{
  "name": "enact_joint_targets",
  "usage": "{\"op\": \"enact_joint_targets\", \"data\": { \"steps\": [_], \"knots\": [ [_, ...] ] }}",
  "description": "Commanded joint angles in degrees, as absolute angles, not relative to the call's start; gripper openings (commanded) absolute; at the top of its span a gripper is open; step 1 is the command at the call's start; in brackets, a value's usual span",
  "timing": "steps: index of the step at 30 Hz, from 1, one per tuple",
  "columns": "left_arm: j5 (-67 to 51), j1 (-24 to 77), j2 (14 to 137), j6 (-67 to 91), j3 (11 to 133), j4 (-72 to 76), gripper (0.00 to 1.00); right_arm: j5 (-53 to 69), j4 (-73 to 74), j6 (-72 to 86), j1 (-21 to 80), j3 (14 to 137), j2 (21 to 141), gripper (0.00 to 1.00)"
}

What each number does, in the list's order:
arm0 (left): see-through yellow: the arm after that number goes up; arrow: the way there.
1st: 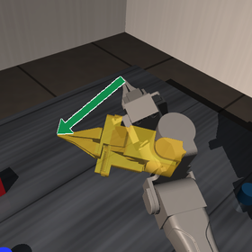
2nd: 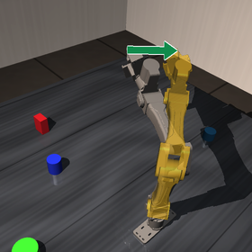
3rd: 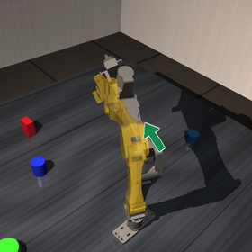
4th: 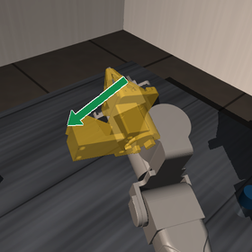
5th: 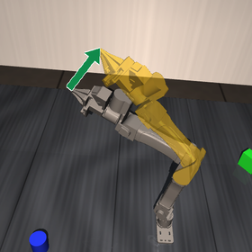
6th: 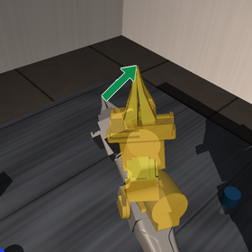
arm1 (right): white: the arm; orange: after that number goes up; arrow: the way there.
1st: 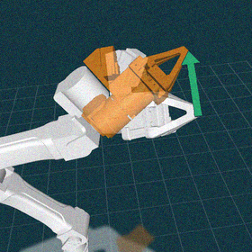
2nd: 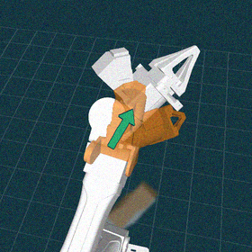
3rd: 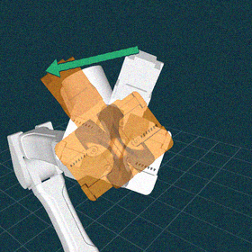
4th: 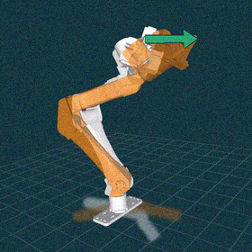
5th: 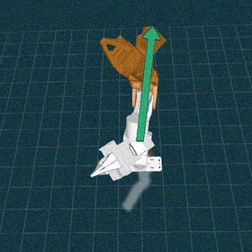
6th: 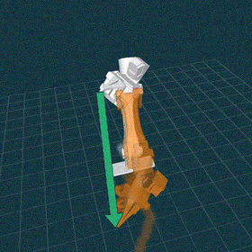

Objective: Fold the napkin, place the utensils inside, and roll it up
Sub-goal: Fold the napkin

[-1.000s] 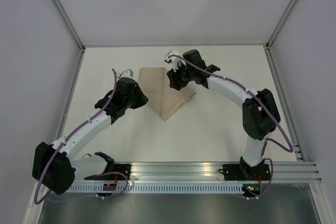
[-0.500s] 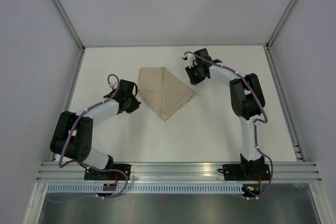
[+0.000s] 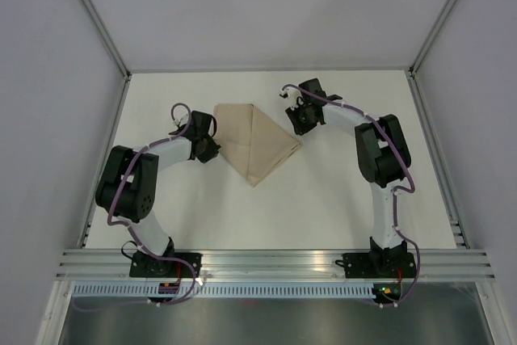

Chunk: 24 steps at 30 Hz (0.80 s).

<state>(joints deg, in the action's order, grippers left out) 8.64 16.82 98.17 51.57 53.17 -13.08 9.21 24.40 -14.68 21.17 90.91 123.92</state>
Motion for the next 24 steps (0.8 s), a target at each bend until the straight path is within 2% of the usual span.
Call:
{"op": "enact_joint_targets", "data": {
  "steps": [1, 15, 24],
  "knots": [
    [8.53, 16.7, 101.42, 50.1, 55.98, -13.71, 0.02, 9.32, 25.84, -15.99, 22.06, 89.04, 120.85, 0.31],
    [4.57, 16.7, 109.94, 40.62, 66.96, -18.28, 0.02, 10.28, 25.58, -20.56, 26.98, 76.83, 112.42, 0.27],
    [-3.07, 17.49, 115.22, 33.15, 74.6, -20.3, 0.04, 12.83, 27.16, -23.11, 28.3, 69.27, 106.1, 0.25]
  ]
}}
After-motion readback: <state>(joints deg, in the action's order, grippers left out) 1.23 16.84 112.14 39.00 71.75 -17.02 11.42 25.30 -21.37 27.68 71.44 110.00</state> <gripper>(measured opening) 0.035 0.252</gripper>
